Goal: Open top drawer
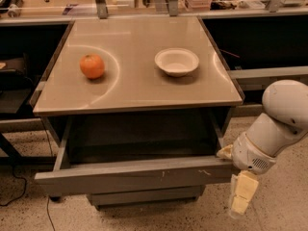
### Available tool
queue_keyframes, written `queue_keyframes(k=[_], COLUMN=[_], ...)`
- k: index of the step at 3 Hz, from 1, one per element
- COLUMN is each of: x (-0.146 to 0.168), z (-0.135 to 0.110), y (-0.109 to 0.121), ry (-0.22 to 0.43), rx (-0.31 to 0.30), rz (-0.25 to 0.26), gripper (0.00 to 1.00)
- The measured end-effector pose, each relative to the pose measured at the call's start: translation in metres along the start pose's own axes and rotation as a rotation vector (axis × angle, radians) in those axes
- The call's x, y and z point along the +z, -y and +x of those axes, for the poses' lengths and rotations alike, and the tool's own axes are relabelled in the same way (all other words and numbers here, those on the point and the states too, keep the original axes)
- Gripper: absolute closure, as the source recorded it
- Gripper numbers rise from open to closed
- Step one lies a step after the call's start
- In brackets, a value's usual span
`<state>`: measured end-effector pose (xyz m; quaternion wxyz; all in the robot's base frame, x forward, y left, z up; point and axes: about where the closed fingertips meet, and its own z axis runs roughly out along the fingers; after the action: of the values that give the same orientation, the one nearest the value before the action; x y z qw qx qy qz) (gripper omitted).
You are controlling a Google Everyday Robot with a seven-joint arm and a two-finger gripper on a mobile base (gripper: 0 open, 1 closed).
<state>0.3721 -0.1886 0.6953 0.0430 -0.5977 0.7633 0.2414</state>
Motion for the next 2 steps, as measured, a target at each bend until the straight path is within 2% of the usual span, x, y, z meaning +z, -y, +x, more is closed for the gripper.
queue_keyframes(k=[2], x=[0.0100], z=[-0.0099], y=[0.0102], ry=[-0.005], rx=[-0.054], rz=[0.007], gripper=[0.00])
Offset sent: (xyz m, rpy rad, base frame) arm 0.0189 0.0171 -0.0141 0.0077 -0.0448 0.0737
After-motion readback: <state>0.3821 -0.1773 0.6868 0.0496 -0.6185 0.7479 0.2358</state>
